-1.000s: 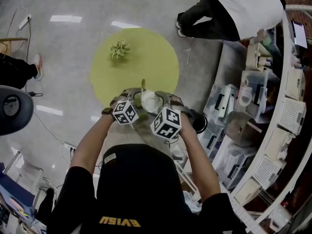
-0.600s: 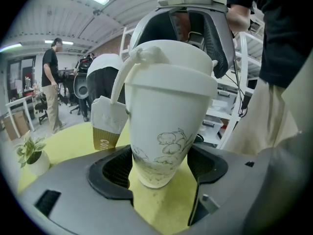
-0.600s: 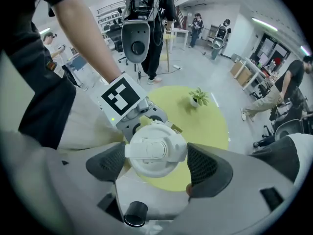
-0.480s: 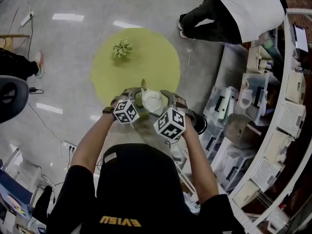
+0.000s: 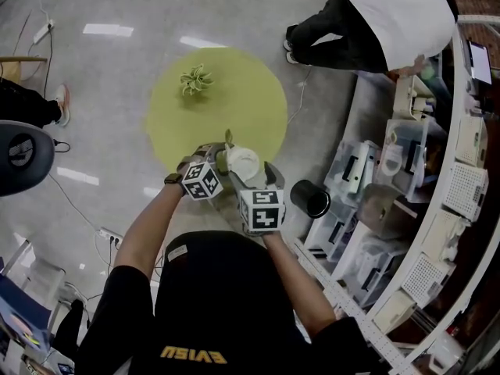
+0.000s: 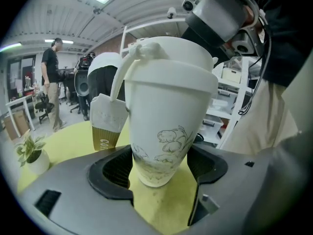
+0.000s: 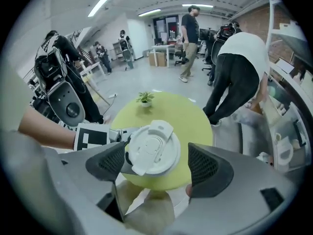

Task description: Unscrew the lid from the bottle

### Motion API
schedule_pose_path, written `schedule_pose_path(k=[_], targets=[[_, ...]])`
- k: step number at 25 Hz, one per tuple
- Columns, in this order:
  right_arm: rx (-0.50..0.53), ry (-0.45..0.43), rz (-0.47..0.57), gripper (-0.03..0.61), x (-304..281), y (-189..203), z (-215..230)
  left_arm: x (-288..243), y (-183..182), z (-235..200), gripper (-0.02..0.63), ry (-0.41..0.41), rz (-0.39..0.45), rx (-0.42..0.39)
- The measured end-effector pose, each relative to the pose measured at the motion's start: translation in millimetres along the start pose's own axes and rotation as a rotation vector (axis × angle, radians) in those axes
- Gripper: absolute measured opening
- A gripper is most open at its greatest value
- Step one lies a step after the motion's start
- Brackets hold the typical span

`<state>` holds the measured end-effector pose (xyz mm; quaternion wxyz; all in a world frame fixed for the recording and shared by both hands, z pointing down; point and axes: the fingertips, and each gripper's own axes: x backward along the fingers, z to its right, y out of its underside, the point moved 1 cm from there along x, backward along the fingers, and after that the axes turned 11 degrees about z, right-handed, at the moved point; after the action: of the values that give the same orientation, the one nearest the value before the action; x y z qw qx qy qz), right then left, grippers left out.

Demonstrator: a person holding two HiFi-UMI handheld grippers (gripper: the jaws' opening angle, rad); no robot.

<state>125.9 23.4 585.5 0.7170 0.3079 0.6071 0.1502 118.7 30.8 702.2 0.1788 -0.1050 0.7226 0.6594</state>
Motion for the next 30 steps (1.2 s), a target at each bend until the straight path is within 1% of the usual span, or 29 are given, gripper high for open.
schedule_pose_path(k=[6, 7, 8, 9, 18, 30], targets=[[0.011, 0.015, -0.010, 0.378, -5.8, -0.6, -7.8, 0.4, -0.1, -1.2, 0.360, -0.001, -0.001, 0.003], [0.016, 0.019, -0.014, 0.362, -6.9, 0.0, -6.6, 0.2, 0.2, -0.9, 0.360, -0.001, -0.002, 0.005], [0.023, 0.019, -0.018, 0.328, -8.1, 2.0, -5.2, -0.1, 0.6, -0.6, 0.360, -0.001, -0.002, 0.007], [0.032, 0.014, -0.023, 0.327, -9.3, 4.3, -4.2, -0.5, 1.1, -0.5, 0.360, 0.000, -0.002, 0.008], [0.115, -0.099, -0.053, 0.325, -8.1, 0.8, -8.2, -0.4, 1.8, -1.0, 0.359, 0.003, -0.002, 0.011], [0.361, -0.263, -0.103, 0.325, -8.3, 1.4, -11.3, -0.6, 3.4, -1.2, 0.356, 0.017, -0.006, 0.009]])
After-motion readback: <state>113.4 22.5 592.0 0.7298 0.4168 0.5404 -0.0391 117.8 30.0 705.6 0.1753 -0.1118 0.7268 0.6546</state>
